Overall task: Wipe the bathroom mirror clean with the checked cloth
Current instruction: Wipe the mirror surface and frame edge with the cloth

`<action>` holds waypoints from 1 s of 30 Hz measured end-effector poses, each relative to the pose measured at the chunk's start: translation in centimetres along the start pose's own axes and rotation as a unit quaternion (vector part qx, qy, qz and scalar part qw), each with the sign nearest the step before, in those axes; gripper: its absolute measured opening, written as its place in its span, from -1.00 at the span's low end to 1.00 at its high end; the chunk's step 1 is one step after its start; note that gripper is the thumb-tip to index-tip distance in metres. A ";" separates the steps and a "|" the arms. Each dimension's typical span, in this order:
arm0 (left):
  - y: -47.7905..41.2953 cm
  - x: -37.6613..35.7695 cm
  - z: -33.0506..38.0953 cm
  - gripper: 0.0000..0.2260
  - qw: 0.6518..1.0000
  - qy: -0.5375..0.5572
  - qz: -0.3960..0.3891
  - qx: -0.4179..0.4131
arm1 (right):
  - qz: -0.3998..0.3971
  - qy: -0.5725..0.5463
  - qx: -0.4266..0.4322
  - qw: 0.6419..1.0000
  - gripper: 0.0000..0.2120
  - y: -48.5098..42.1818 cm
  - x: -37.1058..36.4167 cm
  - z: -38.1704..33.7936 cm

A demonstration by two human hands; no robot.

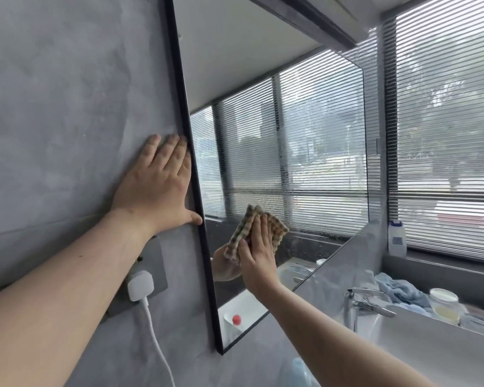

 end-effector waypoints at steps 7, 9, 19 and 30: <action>0.1 -0.2 0.1 0.21 1.000 -0.013 0.003 0.002 | 0.045 -0.013 -0.131 0.990 -0.39 3.3 -0.2 7.8; 0.1 -0.2 0.1 0.21 1.000 -0.016 0.007 0.003 | 0.046 -0.026 -0.184 0.981 -0.40 4.7 -0.2 10.9; 0.0 -0.3 0.2 0.20 0.999 -0.031 0.021 -0.005 | 0.005 -0.037 -0.136 0.990 -0.33 8.1 -2.5 8.1; 0.0 -0.5 0.2 0.19 1.000 -0.024 0.017 -0.005 | -0.107 0.107 0.114 0.982 -0.32 15.1 -7.7 0.4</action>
Point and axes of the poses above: each hand's wrist, its own y-axis away from the middle knuckle, its own x-axis out of the back of the hand, z = x × y, the point moved 8 cm from there along -y, towards the middle knuckle, and after that the axes turned 14 degrees about x, right-handed, at the moved point
